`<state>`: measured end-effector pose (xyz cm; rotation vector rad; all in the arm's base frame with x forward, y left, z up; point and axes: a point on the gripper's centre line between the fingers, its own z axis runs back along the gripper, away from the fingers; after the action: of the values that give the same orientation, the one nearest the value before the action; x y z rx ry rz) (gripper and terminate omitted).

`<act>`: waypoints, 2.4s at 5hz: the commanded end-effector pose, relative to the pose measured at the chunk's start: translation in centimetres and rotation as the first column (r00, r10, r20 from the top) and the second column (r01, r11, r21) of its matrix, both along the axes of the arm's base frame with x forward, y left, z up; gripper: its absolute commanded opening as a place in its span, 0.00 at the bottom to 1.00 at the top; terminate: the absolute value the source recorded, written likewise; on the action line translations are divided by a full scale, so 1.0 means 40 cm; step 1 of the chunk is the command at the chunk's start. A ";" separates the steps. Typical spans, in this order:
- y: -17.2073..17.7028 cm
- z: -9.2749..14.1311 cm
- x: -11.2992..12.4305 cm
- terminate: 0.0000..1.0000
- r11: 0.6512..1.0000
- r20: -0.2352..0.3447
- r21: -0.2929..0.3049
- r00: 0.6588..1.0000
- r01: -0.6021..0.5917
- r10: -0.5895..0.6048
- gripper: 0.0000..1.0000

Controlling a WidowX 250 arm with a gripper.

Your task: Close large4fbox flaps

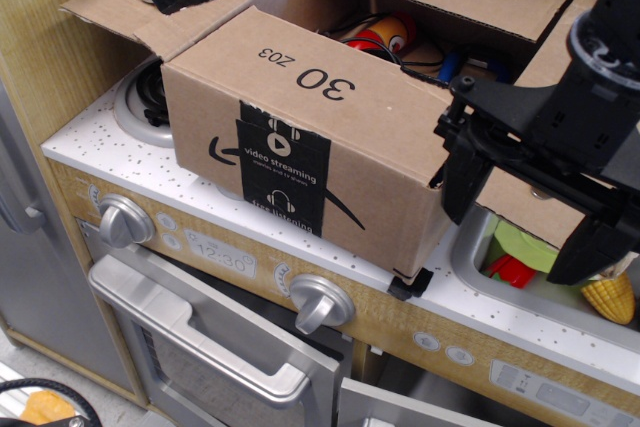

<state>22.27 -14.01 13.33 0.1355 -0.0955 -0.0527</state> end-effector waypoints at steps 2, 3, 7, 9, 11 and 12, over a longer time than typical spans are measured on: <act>0.003 -0.029 -0.003 0.00 1.000 0.023 -0.025 1.000 0.011 -0.011 1.00; 0.000 -0.070 0.006 0.00 0.998 0.045 -0.062 0.999 0.022 -0.019 1.00; -0.076 -0.127 0.051 0.00 0.983 0.334 -0.161 0.942 0.090 -0.031 1.00; -0.101 -0.128 0.110 0.00 0.971 0.426 -0.194 0.903 0.141 -0.046 1.00; -0.096 -0.054 0.131 0.00 0.981 0.431 -0.149 0.901 0.127 -0.051 1.00; -0.079 0.010 0.134 0.00 0.990 0.428 -0.076 0.900 0.122 -0.078 1.00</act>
<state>26.66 -16.33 11.47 0.0909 -0.4681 -0.1122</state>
